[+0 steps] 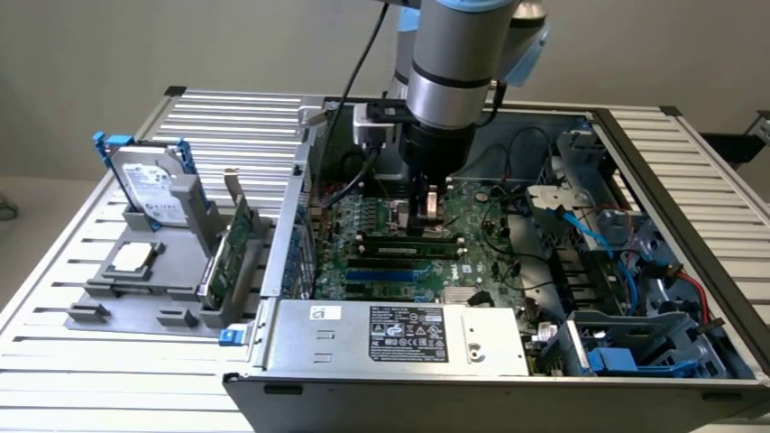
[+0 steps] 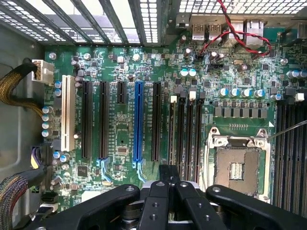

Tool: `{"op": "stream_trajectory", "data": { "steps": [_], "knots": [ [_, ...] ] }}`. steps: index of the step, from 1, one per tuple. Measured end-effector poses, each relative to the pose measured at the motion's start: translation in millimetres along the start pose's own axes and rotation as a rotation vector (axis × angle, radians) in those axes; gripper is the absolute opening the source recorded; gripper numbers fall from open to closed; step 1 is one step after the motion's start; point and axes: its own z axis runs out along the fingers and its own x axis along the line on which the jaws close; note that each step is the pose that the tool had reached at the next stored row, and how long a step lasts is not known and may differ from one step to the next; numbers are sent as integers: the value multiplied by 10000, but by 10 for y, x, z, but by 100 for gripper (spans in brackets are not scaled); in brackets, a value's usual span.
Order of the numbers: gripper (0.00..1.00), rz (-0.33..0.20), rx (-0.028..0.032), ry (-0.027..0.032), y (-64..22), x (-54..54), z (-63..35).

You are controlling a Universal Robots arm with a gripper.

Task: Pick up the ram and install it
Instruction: 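Press down the ram until it locks into place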

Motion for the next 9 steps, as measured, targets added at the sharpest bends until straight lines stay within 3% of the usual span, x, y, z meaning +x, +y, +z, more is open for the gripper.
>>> {"op": "stream_trajectory", "data": {
  "steps": [9],
  "knots": [
    [11, 998, -30, -60, -1, 9, 2]
  ]
}}
